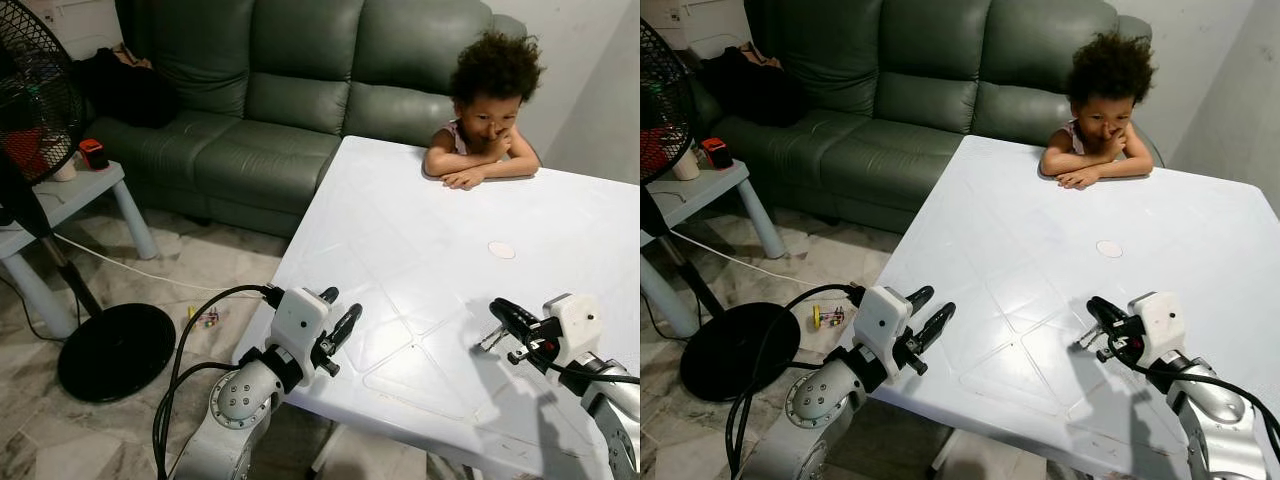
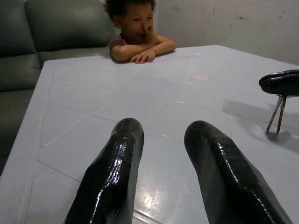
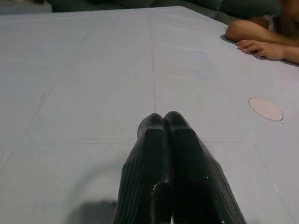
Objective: Hang keys on a hook
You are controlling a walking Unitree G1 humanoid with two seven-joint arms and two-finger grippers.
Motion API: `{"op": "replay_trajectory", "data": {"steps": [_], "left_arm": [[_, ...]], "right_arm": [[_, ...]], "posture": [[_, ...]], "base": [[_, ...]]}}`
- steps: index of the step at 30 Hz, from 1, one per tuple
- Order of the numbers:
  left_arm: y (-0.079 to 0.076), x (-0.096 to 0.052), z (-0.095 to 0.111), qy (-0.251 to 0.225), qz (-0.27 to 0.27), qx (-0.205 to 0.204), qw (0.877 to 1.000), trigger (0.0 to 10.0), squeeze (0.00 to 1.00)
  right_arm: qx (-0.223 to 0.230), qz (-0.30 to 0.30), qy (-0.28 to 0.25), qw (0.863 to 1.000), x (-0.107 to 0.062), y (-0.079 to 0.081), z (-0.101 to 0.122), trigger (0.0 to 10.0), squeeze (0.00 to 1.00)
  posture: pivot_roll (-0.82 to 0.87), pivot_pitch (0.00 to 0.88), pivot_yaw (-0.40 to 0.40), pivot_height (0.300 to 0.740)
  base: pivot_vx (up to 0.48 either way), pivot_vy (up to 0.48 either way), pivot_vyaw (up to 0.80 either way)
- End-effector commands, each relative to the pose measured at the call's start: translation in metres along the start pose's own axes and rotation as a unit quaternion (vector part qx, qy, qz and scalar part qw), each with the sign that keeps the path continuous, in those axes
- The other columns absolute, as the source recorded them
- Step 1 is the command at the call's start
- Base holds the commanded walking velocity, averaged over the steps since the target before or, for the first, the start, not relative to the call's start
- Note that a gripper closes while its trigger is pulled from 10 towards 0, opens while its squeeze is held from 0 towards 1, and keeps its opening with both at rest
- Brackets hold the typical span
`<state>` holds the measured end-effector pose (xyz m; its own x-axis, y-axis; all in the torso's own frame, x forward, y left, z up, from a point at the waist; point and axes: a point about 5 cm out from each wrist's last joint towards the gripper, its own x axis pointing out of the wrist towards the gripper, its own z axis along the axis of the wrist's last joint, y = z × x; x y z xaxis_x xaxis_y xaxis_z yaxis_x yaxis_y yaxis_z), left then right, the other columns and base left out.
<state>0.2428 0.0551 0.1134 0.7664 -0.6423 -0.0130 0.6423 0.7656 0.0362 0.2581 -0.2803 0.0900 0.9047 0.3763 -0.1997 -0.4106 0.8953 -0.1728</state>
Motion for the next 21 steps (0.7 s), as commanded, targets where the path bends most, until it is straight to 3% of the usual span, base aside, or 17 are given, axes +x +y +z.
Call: {"op": "replay_trajectory", "data": {"steps": [1, 5, 11, 17, 18, 21], "left_arm": [[0.000, 0.000, 0.005, -0.010, 0.000, 0.012, 1.000, 10.0, 0.00], [0.000, 0.001, 0.006, -0.010, -0.001, 0.011, 1.000, 10.0, 0.00], [-0.002, 0.001, 0.006, -0.012, -0.003, 0.010, 1.000, 10.0, 0.00], [-0.002, 0.002, 0.006, -0.012, -0.004, 0.009, 1.000, 10.0, 0.00], [-0.002, 0.002, 0.006, -0.012, -0.004, 0.008, 1.000, 10.0, 0.00], [-0.002, 0.002, 0.006, -0.012, -0.005, 0.008, 1.000, 10.0, 0.00]], "right_arm": [[0.004, 0.014, 0.066, 0.998, -0.005, 0.008, -0.023, 10.0, 0.00], [-0.010, 0.017, 0.096, 0.995, -0.006, 0.008, -0.028, 10.0, 0.00], [-0.013, 0.014, 0.082, 0.996, -0.005, 0.009, -0.028, 10.0, 0.00], [0.062, -0.005, 0.000, 0.998, -0.001, 0.005, -0.009, 10.0, 0.00], [0.098, -0.005, -0.048, 0.994, 0.000, 0.004, 0.002, 10.0, 0.00], [0.135, -0.007, -0.104, 0.985, 0.002, 0.003, 0.016, 10.0, 0.00]], "posture": [[0.06, 0.000, -0.047, 0.740], [0.06, 0.000, -0.046, 0.740], [0.06, 0.000, -0.045, 0.740], [0.06, 0.000, -0.045, 0.740], [0.06, 0.000, -0.044, 0.740], [0.06, 0.000, -0.043, 0.740]], "base": [[0.000, 0.000, 0.00], [0.000, 0.000, 0.00], [0.000, 0.000, 0.00], [0.000, 0.000, 0.00], [0.000, 0.000, 0.00], [0.000, 0.000, 0.00]]}}
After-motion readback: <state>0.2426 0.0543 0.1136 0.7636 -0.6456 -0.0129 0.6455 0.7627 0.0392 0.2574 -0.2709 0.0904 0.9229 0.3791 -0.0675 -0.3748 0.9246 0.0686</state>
